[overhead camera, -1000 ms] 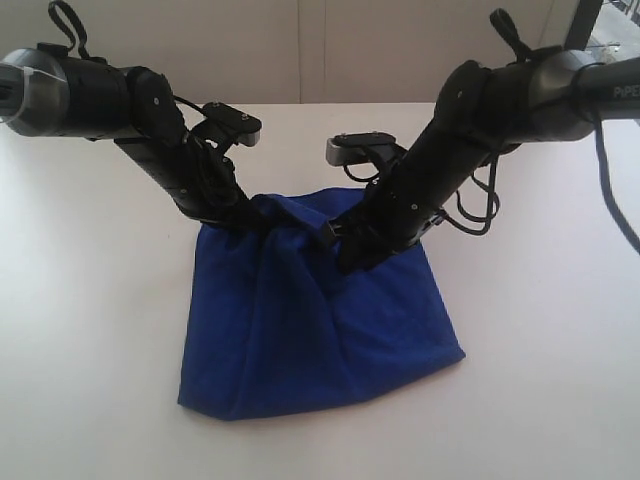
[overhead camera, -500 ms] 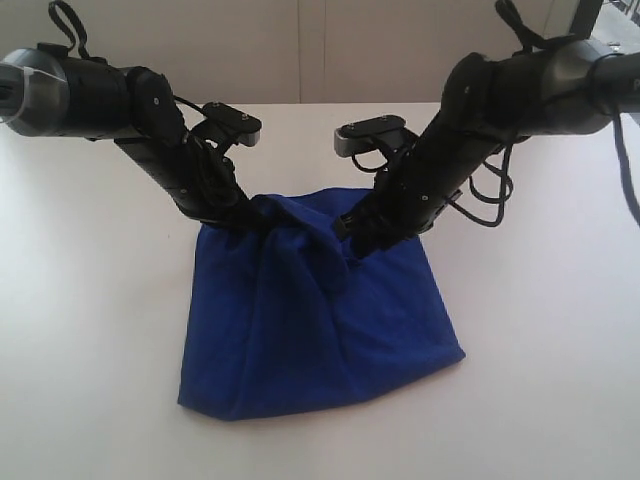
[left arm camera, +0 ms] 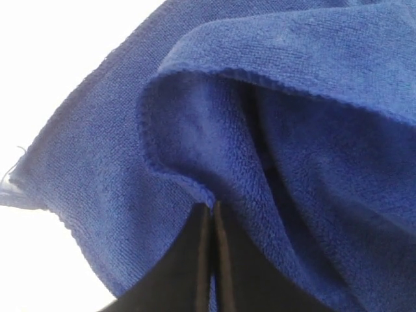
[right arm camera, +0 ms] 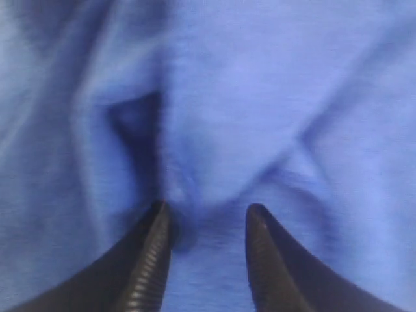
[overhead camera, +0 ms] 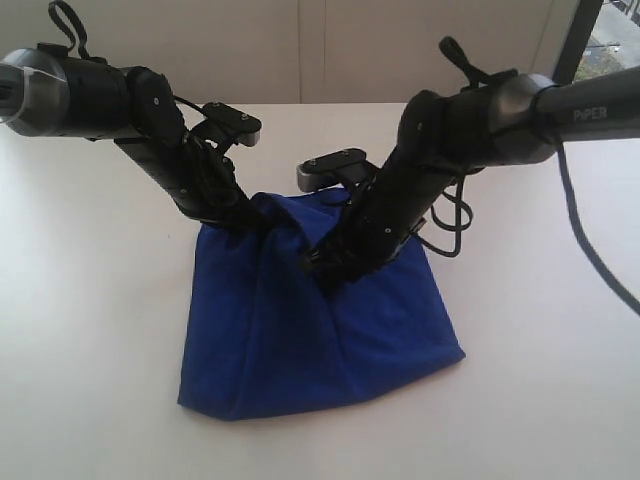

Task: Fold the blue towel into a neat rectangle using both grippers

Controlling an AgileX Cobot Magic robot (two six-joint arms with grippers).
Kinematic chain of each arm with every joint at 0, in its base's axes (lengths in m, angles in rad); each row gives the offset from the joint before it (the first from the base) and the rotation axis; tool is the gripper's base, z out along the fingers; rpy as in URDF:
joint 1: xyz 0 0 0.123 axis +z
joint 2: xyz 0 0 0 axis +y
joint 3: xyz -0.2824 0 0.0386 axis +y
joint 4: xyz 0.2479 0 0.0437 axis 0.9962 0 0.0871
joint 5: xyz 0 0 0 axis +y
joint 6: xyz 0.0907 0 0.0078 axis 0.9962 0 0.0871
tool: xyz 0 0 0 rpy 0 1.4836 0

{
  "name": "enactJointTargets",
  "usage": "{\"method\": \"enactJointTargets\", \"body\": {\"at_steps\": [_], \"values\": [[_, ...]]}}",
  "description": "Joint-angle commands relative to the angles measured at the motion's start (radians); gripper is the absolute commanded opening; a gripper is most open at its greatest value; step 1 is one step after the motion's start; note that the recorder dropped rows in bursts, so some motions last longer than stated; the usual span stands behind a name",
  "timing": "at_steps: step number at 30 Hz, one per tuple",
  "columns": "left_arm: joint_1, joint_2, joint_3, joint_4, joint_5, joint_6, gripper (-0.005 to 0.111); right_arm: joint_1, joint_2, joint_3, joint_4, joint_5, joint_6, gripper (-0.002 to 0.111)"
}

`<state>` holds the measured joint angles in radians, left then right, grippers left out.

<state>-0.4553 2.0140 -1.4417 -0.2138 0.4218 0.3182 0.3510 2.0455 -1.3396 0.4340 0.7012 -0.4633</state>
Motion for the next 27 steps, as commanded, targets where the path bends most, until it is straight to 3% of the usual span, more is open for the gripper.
{"method": "enactJointTargets", "body": {"at_steps": [1,27], "values": [[0.001,-0.011,-0.003,-0.009,0.018,-0.007,0.0,0.031,-0.025,0.003,0.01,0.024,-0.007,0.037],[0.001,-0.011,-0.003,-0.009,0.018,-0.007,0.0,0.027,-0.037,0.003,-0.056,0.024,-0.002,0.037]]}}
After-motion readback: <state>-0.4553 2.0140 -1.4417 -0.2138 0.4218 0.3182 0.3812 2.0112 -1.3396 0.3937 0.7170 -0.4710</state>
